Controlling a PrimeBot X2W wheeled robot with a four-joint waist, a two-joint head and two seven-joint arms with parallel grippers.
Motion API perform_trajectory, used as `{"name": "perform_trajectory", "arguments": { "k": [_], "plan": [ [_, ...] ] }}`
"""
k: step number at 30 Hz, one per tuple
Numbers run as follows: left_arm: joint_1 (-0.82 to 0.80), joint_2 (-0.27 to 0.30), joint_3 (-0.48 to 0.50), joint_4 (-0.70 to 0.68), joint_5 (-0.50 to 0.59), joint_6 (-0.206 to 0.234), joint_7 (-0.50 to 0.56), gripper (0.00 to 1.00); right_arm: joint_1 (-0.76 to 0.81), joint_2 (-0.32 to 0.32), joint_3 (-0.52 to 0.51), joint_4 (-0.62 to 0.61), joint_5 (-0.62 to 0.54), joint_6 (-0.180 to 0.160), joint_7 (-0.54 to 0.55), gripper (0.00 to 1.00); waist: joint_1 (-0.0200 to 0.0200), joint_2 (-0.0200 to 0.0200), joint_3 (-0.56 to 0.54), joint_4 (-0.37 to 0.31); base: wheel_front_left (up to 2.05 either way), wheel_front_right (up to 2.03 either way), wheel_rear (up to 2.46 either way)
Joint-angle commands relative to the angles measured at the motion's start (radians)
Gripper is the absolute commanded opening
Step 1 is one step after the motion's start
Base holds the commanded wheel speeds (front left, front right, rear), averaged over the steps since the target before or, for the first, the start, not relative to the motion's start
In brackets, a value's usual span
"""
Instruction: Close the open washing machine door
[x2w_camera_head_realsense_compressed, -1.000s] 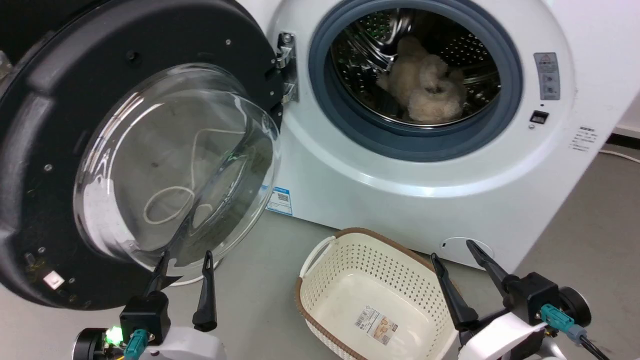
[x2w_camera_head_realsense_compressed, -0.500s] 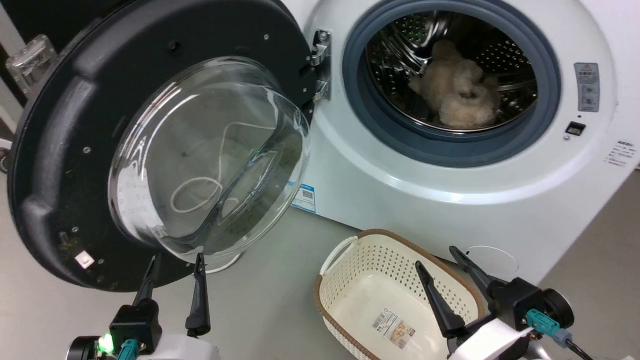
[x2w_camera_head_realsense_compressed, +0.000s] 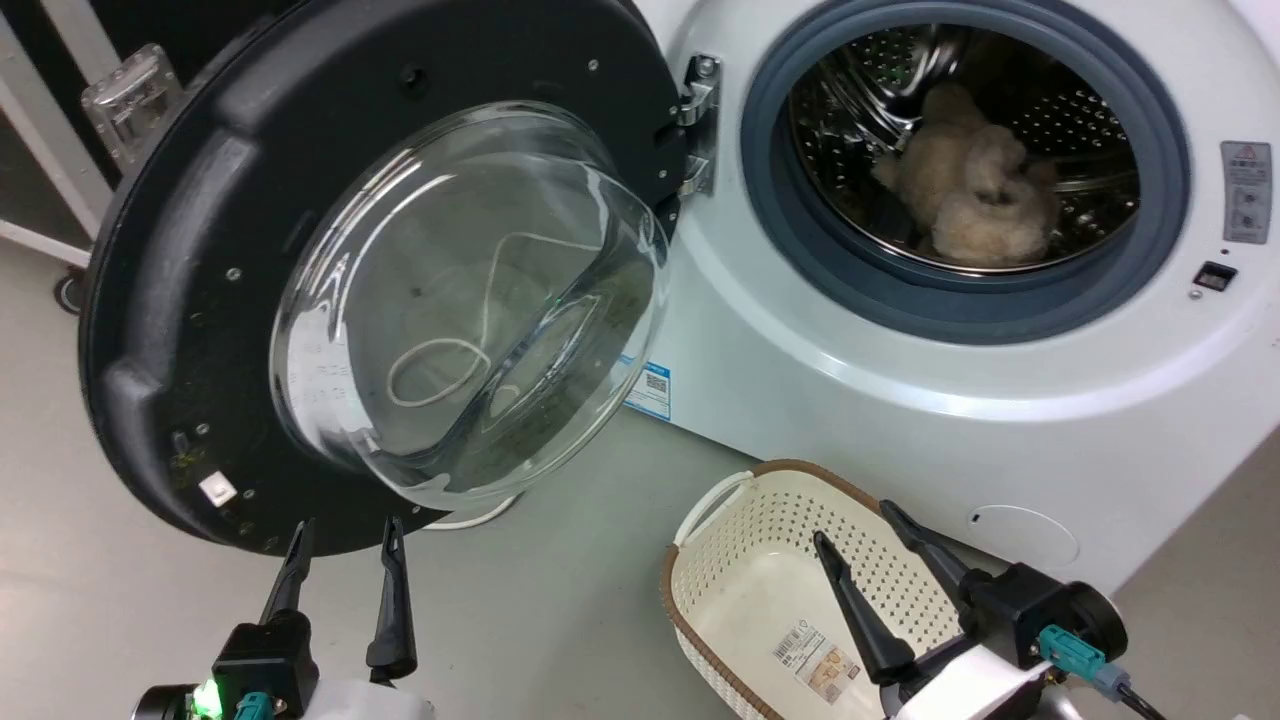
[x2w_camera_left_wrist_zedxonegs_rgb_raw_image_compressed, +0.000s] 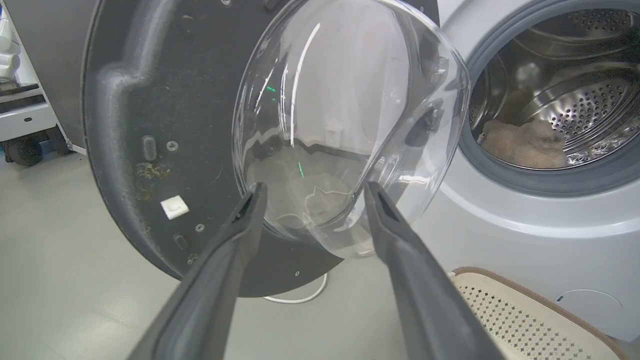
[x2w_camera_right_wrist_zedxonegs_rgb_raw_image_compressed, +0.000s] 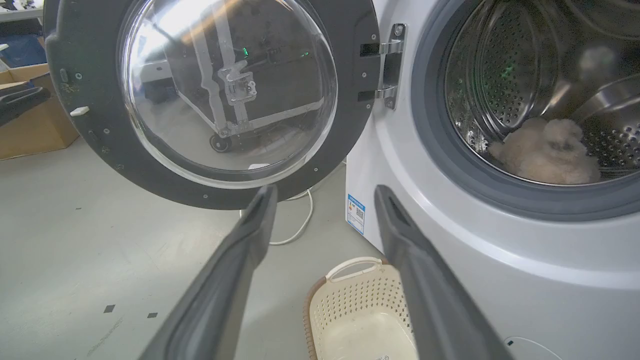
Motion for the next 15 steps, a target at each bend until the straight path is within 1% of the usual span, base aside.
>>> {"name": "perform_trajectory", "arguments": {
  "k": [1,7,12,13,14,15],
  "plan": [
    [0.011,-0.001,0.002,0.001,-0.006,0.005,-0.009,1.0,-0.019,-0.007,0.007,0.006,0.009,0.001,-0.008,1.0,0.0,0.0,0.0,0.004,0.0,0.0,0.0],
    [0.016,-0.001,0.002,-0.002,-0.01,0.009,-0.022,1.0,-0.025,-0.006,0.021,0.017,0.02,0.001,-0.021,1.0,0.0,0.0,-0.002,0.028,0.0,0.0,0.0],
    [0.024,-0.001,0.008,-0.004,-0.013,0.005,-0.032,1.0,-0.02,-0.003,0.03,0.024,0.026,0.001,-0.031,1.0,0.0,0.0,-0.003,0.048,0.0,0.0,0.0],
    [0.025,-0.001,0.008,-0.005,-0.018,0.002,-0.034,0.17,-0.019,-0.003,0.032,0.025,0.027,0.001,-0.033,1.0,0.0,0.0,-0.003,0.052,0.0,0.0,0.0],
    [0.025,-0.001,0.008,-0.006,-0.023,-0.002,-0.036,0.0,-0.018,-0.003,0.034,0.026,0.027,0.001,-0.036,1.0,0.0,0.0,-0.003,0.056,0.0,0.0,0.0],
    [0.025,-0.001,0.008,-0.006,-0.027,-0.005,-0.038,0.0,-0.016,-0.003,0.036,0.027,0.028,0.001,-0.038,1.0,-0.0001,0.0,-0.003,0.06,0.0,0.0,0.0]
  ]
}}
